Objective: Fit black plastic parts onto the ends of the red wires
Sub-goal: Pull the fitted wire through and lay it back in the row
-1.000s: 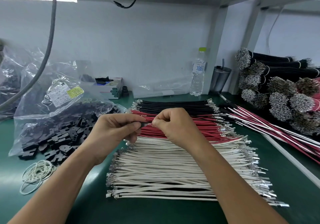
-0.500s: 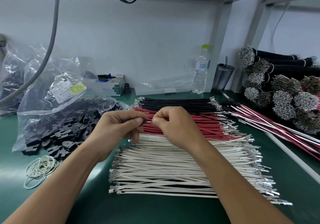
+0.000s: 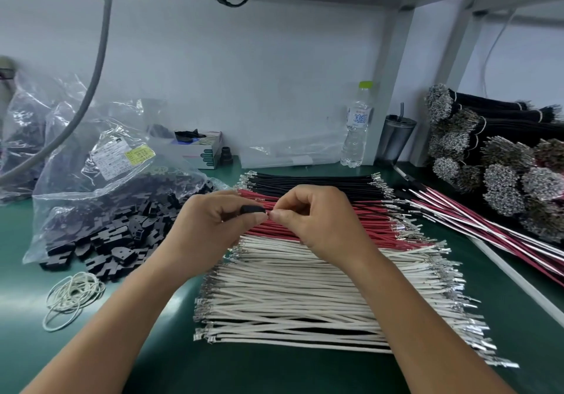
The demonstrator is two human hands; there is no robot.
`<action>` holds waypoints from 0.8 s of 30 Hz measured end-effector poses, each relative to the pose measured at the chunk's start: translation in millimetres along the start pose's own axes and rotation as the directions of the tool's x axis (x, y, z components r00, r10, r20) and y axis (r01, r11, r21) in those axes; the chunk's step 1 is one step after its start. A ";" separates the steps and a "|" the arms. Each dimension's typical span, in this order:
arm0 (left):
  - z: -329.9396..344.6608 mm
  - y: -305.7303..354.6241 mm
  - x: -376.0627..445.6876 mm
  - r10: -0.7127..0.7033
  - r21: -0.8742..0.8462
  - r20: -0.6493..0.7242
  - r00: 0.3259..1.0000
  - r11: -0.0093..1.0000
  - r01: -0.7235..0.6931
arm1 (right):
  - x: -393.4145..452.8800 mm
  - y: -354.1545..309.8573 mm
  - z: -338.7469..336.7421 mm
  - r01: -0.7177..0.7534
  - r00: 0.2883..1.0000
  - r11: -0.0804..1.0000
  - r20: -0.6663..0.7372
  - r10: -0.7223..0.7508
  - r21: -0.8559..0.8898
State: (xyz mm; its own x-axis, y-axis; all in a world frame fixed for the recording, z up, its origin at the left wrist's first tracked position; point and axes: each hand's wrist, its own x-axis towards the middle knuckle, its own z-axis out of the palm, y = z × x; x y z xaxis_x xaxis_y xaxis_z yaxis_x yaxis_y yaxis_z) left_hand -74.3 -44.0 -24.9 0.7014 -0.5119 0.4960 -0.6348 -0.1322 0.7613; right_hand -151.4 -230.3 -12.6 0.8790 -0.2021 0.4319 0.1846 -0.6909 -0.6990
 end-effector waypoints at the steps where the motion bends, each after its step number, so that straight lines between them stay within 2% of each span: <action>1: -1.0 1.1 -0.2 -0.040 -0.026 0.016 0.999 0.999 0.040 | -0.2 1.2 -2.7 0.016 1.000 0.999 -0.006 -0.016 -0.038; 4: -4.1 3.1 0.4 -0.154 -0.215 0.008 0.988 0.965 0.152 | -2.2 1.2 -6.2 0.057 0.998 0.996 0.027 -0.055 -0.075; 6: -7.4 3.9 1.0 -0.167 -0.279 0.016 0.986 0.946 0.165 | -3.1 -2.2 -3.0 0.103 0.995 0.992 0.025 -0.101 -0.079; 9: -10.7 4.3 0.9 -0.152 -0.313 0.025 0.988 0.937 0.152 | -3.6 -7.6 3.6 0.165 0.986 0.980 0.007 -0.165 -0.110; 18: -8.1 6.1 0.4 -0.178 -0.405 0.051 0.983 0.896 0.184 | -5.1 -10.0 2.5 0.160 0.987 0.987 -0.037 -0.159 0.006; 20: -8.1 5.4 1.3 -0.206 -0.405 0.036 0.978 0.891 0.202 | -3.9 -11.6 -1.5 0.187 0.979 0.971 -0.053 -0.197 -0.146; 22: -7.6 3.9 2.2 -0.231 -0.394 0.008 0.973 0.894 0.215 | -6.9 -16.0 -6.3 0.241 0.944 0.886 -0.116 -0.308 -0.396; 24: -9.1 1.1 3.8 -0.260 -0.382 -0.033 0.965 0.896 0.228 | -15.1 -22.7 -7.8 0.301 0.908 0.804 -0.102 -0.405 -0.513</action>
State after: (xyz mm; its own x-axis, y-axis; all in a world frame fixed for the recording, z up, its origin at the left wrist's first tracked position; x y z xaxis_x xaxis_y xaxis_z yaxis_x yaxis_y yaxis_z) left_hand -69.4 -38.3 -18.4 0.8528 -0.4313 0.2943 -0.2845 0.0889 0.9546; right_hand -172.3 -217.0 1.2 0.6787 0.0258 0.7339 0.1873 -0.9724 -0.1391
